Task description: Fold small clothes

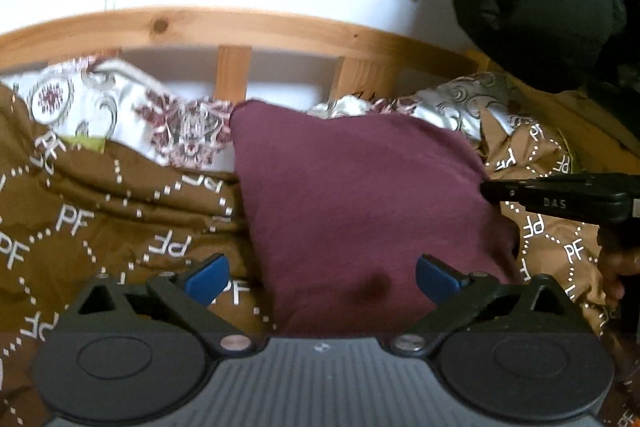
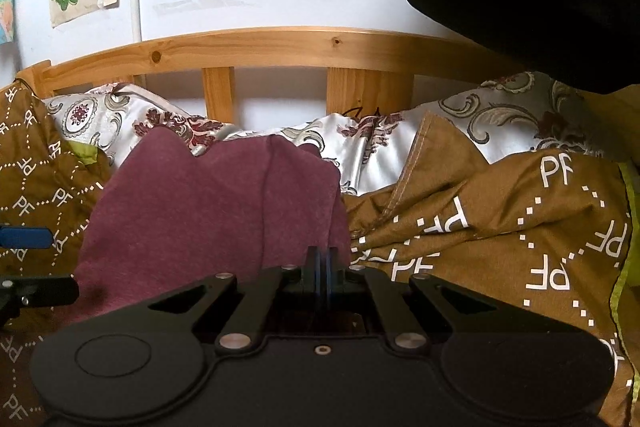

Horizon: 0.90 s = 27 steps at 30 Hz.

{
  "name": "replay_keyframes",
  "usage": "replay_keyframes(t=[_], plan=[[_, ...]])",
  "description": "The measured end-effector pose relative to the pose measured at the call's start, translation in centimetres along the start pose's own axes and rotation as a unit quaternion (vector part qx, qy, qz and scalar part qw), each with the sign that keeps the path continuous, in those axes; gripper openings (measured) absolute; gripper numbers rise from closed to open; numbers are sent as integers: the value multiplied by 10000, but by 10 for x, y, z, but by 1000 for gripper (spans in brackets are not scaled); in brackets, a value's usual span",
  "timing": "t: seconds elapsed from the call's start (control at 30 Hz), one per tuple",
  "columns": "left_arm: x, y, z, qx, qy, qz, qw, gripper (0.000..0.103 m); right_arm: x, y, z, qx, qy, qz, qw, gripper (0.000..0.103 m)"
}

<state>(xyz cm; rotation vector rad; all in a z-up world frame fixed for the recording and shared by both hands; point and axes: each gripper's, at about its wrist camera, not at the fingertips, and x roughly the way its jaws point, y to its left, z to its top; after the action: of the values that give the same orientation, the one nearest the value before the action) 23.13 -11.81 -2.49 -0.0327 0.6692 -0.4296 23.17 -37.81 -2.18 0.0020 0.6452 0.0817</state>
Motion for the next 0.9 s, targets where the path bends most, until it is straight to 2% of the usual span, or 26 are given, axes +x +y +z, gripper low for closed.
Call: replay_keyframes(t=[0.23,0.73,0.83,0.9], plan=[[22,15,-6,-579,644,-173,9961,102,3,0,-1,47,38,-9,10000,1],[32,20,-13,-788,861,-222,9929,102,3,6,-1,-134,30,-80,9999,5],[33,20,-13,-807,871,-218,9927,102,2,5,-2,-64,27,-84,9999,13],[35,21,-13,-817,882,-221,9925,102,1,2,-2,59,7,-74,10000,29]])
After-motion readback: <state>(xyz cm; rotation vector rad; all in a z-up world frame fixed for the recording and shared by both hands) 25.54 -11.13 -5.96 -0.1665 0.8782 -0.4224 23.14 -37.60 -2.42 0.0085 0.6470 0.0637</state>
